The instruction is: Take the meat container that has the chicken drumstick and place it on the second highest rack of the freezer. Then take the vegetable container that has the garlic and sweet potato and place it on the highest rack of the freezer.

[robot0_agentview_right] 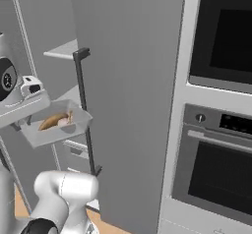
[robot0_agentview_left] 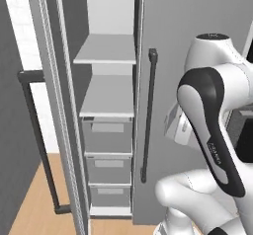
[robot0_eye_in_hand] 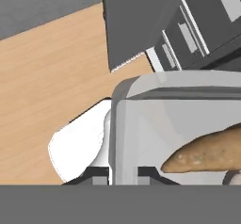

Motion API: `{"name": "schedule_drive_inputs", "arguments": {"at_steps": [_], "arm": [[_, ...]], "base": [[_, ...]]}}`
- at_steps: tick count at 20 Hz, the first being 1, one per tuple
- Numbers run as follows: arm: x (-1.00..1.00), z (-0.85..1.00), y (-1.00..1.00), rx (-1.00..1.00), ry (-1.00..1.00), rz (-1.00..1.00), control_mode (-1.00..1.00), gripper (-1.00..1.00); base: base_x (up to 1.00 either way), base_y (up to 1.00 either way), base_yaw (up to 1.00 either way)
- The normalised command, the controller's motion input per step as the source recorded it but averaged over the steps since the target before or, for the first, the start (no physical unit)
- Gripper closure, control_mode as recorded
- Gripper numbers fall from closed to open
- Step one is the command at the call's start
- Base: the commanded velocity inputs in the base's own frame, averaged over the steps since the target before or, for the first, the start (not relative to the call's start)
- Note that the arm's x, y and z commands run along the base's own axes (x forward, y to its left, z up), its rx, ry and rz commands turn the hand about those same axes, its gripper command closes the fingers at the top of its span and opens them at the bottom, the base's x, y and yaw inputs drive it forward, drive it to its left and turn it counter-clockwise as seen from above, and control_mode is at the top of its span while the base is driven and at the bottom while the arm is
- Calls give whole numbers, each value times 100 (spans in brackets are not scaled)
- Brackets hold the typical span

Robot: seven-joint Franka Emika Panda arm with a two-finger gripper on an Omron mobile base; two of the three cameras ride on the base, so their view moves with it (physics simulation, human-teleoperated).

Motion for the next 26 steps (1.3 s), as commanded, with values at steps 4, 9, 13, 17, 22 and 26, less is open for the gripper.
{"name": "schedule_drive_inputs", "arguments": {"at_steps": [4, 9, 13, 17, 22, 26], "arm": [[0, 0, 0, 0, 0, 0, 100, 100], [0, 0, 0, 0, 0, 0, 100, 100], [0, 0, 0, 0, 0, 0, 100, 100], [0, 0, 0, 0, 0, 0, 100, 100], [0, 0, 0, 0, 0, 0, 100, 100], [0, 0, 0, 0, 0, 0, 100, 100]], "base": [[39, 46, -14], [62, 13, 0], [56, 51, -5], [56, 56, -15], [40, 22, -10], [5, 18, 0]]}}
